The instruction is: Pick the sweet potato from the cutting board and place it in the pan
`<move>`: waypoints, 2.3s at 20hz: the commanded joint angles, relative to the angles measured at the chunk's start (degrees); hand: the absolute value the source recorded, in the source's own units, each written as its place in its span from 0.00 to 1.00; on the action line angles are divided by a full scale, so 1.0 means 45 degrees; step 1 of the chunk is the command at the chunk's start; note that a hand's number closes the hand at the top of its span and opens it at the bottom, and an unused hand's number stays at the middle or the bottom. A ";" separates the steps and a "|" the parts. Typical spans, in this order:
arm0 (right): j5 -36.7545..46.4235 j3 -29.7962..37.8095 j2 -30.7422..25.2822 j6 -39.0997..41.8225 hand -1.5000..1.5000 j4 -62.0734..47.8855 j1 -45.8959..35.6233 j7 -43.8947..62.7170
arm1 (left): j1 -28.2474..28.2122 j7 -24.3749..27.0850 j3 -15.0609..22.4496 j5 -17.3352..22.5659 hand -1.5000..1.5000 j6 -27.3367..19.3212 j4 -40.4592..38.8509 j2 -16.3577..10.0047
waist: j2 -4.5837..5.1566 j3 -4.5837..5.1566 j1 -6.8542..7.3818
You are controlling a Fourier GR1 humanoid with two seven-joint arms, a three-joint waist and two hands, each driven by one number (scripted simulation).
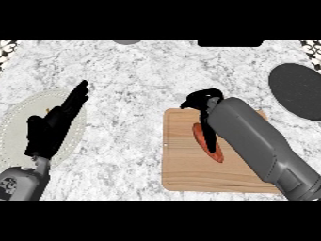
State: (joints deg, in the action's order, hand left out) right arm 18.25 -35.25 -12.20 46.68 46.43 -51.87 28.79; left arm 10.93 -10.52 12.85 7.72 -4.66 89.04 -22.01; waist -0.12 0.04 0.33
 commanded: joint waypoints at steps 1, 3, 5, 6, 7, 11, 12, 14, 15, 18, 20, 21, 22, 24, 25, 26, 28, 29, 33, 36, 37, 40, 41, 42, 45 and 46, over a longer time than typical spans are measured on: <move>0.0513 0.0010 0.0108 0.0515 0.00 0.1163 0.0725 0.1196 | -0.1011 0.0166 -0.0184 -0.0340 0.50 0.0035 0.0942 -0.0109 | -0.0027 -0.0007 -0.0046; 0.0469 0.0537 0.0272 0.0920 0.00 0.1752 0.0791 0.2010 | 0.0326 0.0083 -0.0673 -0.0179 0.50 0.0432 -0.0510 0.0241 | -0.0003 -0.0005 -0.0135; 0.1064 0.0569 0.0166 0.0987 0.00 0.0995 0.0299 0.1396 | 0.0296 0.0551 -0.0694 -0.0365 0.50 0.0703 -0.0819 0.0307 | 0.0034 -0.0006 -0.0049; 0.1419 0.0324 0.0351 0.0624 0.00 0.1033 0.0934 0.1109 | -0.0799 0.0575 -0.0400 -0.0580 0.50 0.0564 0.0311 0.0344 | 0.0022 -0.0009 0.0015; 0.1464 0.0363 -0.0001 0.1138 0.00 0.1483 0.0720 0.1332 | 0.0070 -0.0359 -0.0576 -0.0485 0.50 0.0535 -0.0096 0.0405 | 0.0016 -0.0009 -0.0052; 0.1764 0.0742 -0.0285 0.1456 0.00 0.2921 0.2057 0.1909 | -0.0534 0.0006 -0.0721 -0.0650 0.50 0.0876 0.0429 0.0574 | -0.0002 -0.0007 -0.0098; 0.2081 0.0593 -0.0346 0.1459 0.00 0.2719 0.2039 0.1438 | -0.0407 0.0160 -0.0725 -0.0699 0.50 0.0973 0.0088 0.0729 | 0.0015 -0.0008 -0.0076; 0.2707 0.0392 -0.0216 0.1166 0.00 0.1613 0.1798 0.0548 | -0.0516 0.0132 -0.1182 -0.0630 0.50 0.1280 0.0260 0.0317 | 0.0039 -0.0010 0.0016; 0.3095 0.0218 0.0152 0.0447 0.00 0.2078 0.2535 0.0899 | -0.0654 0.0457 -0.1240 -0.0612 0.50 0.1287 0.0029 0.0577 | 0.0031 -0.0009 -0.0022; 0.3508 0.0697 -0.0445 0.0301 0.00 0.2266 0.2707 0.0156 | -0.1324 0.0153 -0.0520 -0.1626 0.50 0.0547 0.1005 0.1257 | 0.0022 -0.0013 0.0007; 0.3641 0.1429 0.0654 0.0869 0.00 0.1784 0.2105 0.1065 | -0.0703 -0.0010 -0.1356 -0.1175 0.50 0.1397 0.0662 0.0867 | 0.0024 -0.0009 -0.0009; 0.4406 0.0686 0.0077 -0.0004 0.00 0.1233 0.2464 -0.0565 | -0.0630 -0.0595 -0.1203 -0.1265 0.50 0.1236 0.0997 0.0999 | 0.0039 -0.0013 0.0026; 0.4488 0.0628 0.0264 -0.0104 0.00 0.1347 0.2889 -0.0524 | -0.0301 0.0171 -0.1417 -0.1076 0.50 0.1622 0.0033 0.1102 | 0.0044 -0.0010 -0.0019; 0.4920 0.0701 0.0680 -0.0756 0.00 0.0047 0.2476 -0.1266 | -0.0893 -0.0442 -0.0855 -0.1651 0.50 0.0986 0.1140 0.1572 | 0.0054 -0.0015 0.0076; 0.4908 0.0974 0.0876 0.0158 0.00 0.0001 0.2058 -0.1006 | -0.0772 -0.0008 -0.1491 -0.1249 0.50 0.1668 0.0495 0.1195 | 0.0049 -0.0011 0.0044; 0.4990 0.0801 0.0935 -0.0466 0.00 -0.0093 0.2673 -0.1343 | -0.0753 0.0178 -0.1419 -0.1323 0.50 0.1507 0.0386 0.1401 | 0.0055 -0.0012 0.0037; 0.5052 0.0127 0.0482 0.0484 1.00 0.0931 0.2780 -0.2097 | -0.0580 -0.0036 -0.1316 -0.1626 0.50 0.1348 0.0210 0.1405 | 0.0043 -0.0011 -0.0001; 0.5365 0.0315 0.0720 -0.0232 1.00 -0.0313 0.2467 -0.2472 | -0.0518 0.0010 -0.1624 -0.1268 0.50 0.1781 0.0226 0.1186 | 0.0072 -0.0013 0.0084; 0.5373 0.0433 0.0537 0.0624 1.00 0.0741 0.2726 -0.2553 | -0.0247 0.0325 -0.1508 -0.1730 0.50 0.1521 -0.0381 0.1630 | 0.0044 -0.0008 -0.0045; 0.5418 0.0560 0.1177 0.0389 1.00 0.0961 0.3334 -0.2022 | -0.0349 -0.0252 -0.2168 -0.1022 0.50 0.2097 0.0468 0.1044 | 0.0013 -0.0009 -0.0028; 0.5750 0.0307 0.0967 -0.0024 1.00 0.0417 0.3215 -0.2632 | -0.1040 -0.0390 -0.1081 -0.2119 0.50 0.1059 0.1092 0.1903 | 0.0030 -0.0016 0.0070; 0.5877 0.0879 0.0558 0.0141 1.00 0.1141 0.2874 -0.2875 | -0.0664 -0.0726 -0.1725 -0.1561 0.50 0.1832 0.1303 0.1386 | 0.0021 -0.0012 0.0016; 0.5936 0.0956 0.0609 0.0264 1.00 0.1732 0.3090 -0.2596 | -0.0843 -0.0034 -0.1909 -0.1520 0.50 0.2086 0.0548 0.1356 | 0.0019 -0.0008 -0.0039; 0.6059 0.1039 0.0465 -0.0287 1.00 0.1588 0.3041 -0.3140 | -0.0122 0.0097 -0.1771 -0.1956 0.50 0.1704 -0.0188 0.1729 | 0.0039 -0.0009 -0.0067; 0.5951 0.1586 -0.0233 -0.1284 1.00 0.4211 0.4123 -0.2505 | -0.1484 0.0574 -0.2050 -0.1591 0.50 0.2100 0.0551 0.1243 | -0.0101 -0.0002 -0.0292; 0.6246 0.1829 -0.0257 -0.2597 1.00 0.4183 0.4501 -0.2238 | -0.0934 -0.0266 -0.1979 -0.1592 0.50 0.1822 0.0747 0.1475 | -0.0103 -0.0014 -0.0369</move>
State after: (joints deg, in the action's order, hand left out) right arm 45.61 -29.42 -11.98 42.31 58.51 -36.29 16.77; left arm 7.43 -10.72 4.88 -0.08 3.34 91.31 -14.93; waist -0.56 0.18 -0.38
